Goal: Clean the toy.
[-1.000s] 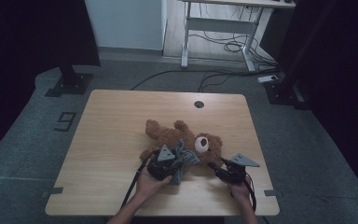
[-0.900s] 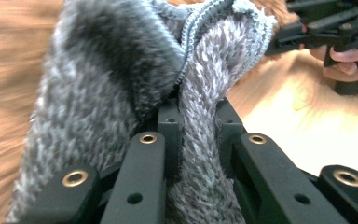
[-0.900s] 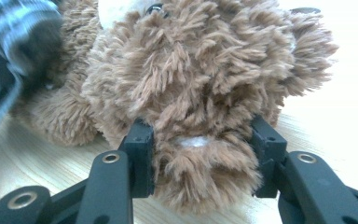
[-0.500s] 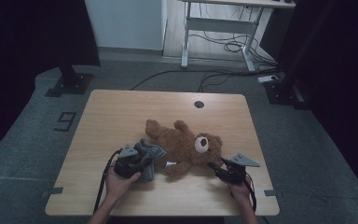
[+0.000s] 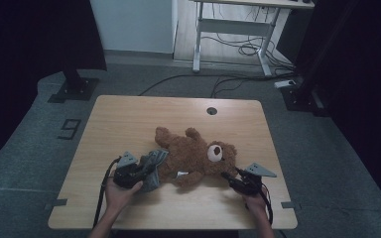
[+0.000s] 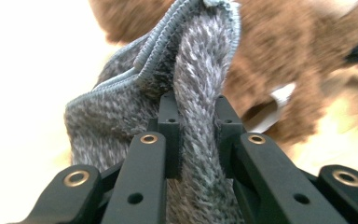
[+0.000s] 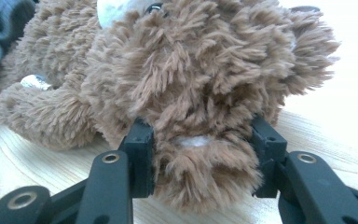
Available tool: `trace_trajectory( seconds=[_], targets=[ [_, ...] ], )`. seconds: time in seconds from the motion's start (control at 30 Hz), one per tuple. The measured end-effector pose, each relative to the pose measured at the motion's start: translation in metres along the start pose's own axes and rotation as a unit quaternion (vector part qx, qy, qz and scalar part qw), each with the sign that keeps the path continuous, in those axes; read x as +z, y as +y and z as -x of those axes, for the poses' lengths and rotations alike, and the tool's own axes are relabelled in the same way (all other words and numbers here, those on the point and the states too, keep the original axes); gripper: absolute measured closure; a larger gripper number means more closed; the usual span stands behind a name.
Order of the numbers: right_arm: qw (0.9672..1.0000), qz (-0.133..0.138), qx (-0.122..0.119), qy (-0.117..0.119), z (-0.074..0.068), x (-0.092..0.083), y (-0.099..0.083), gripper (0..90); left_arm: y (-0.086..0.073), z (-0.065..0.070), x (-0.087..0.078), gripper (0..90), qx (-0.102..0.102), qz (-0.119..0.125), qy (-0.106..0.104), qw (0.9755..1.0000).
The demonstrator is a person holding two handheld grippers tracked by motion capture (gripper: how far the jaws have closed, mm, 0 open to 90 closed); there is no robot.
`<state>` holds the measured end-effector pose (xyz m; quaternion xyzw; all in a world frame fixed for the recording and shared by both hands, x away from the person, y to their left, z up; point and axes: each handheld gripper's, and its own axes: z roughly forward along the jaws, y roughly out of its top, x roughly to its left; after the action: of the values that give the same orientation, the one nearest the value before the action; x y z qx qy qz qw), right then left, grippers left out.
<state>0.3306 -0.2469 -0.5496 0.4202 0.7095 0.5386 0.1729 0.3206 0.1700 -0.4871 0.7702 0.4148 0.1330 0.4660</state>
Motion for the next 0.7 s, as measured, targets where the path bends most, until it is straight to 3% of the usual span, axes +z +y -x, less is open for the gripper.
trace_trajectory(
  seconds=[0.2,0.43,0.53,0.7],
  targets=[
    [1.0,-0.001,0.001,-0.001,0.0,0.0,0.0,53.3,0.036,0.042,0.012,77.6,0.04,0.028,-0.036,0.9982],
    [1.0,-0.002,0.0,-0.001,0.0,0.0,0.0,53.3,0.066,0.098,0.061,77.6,0.095,0.0,-0.072,0.9929],
    [1.0,-0.003,-0.001,-0.001,-0.001,0.0,0.0,53.3,0.069,0.113,0.08,77.5,0.105,-0.006,-0.081,0.9911],
    [1.0,-0.003,-0.002,0.0,0.0,0.0,0.001,53.4,0.061,0.128,0.114,77.5,0.102,-0.024,-0.091,0.9903]
  ],
)
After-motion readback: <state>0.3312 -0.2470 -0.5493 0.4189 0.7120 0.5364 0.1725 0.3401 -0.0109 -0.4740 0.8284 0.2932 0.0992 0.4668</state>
